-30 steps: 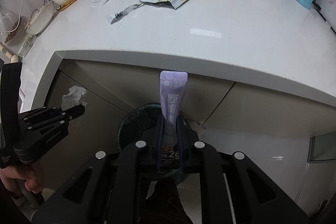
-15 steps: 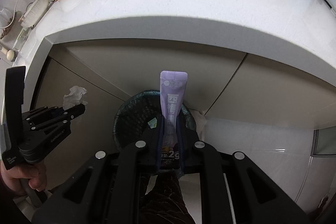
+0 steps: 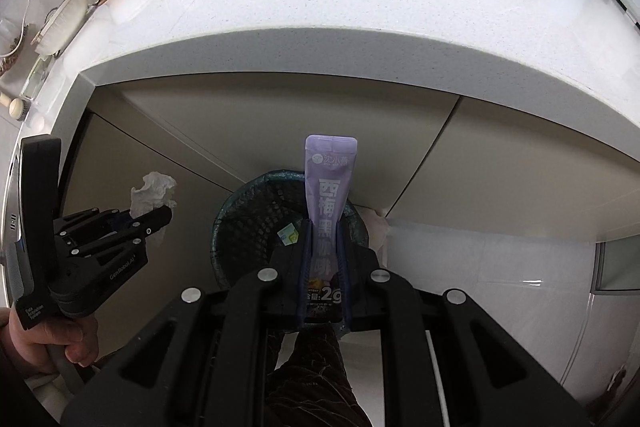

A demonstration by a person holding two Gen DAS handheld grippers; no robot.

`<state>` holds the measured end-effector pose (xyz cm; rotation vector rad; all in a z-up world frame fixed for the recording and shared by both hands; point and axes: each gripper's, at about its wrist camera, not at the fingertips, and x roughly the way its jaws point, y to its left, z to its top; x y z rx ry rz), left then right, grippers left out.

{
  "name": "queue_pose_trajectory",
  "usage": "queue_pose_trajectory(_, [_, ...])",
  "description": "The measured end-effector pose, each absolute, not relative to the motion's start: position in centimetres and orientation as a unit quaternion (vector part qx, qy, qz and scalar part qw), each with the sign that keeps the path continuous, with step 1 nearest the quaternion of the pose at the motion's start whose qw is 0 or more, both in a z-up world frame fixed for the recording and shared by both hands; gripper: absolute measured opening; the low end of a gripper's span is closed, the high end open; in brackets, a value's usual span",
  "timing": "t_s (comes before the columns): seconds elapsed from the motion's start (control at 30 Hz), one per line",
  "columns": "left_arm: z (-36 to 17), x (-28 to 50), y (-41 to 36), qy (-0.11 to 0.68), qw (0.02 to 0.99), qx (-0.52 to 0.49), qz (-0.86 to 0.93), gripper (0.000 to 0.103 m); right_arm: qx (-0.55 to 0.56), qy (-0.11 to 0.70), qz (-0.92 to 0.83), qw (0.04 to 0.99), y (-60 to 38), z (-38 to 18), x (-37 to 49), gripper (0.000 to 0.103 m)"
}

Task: Collect trash

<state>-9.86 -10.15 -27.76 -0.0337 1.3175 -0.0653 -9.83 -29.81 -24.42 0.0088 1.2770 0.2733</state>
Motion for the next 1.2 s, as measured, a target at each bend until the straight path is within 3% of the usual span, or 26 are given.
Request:
queue_pose_trajectory(0.07, [-27.4,-10.3,-9.7,0.611,0.791,-0.014,-0.032,0.033,0.005,0.597,0.127,0.792,-29.8,-24.6,-9.8,0.012])
queue_pose_trajectory(0.33, [-27.2,-10.4,-9.4,0.609,0.792,-0.019,-0.041,0.052,-0.002,0.605,0.129,0.786,-29.1,-25.3,-9.8,0.012])
queue_pose_trajectory(0.7, [-24.9,-10.9,-7.7,0.577,0.815,-0.041,-0.025,0.096,-0.019,0.611,0.150,0.777,-26.9,-26.1,-9.5,0.012])
queue_pose_trajectory(1.2, [-23.2,-10.1,-5.2,0.572,0.819,-0.048,0.001,0.097,-0.046,0.622,0.193,0.757,-22.8,-27.5,-8.3,0.015])
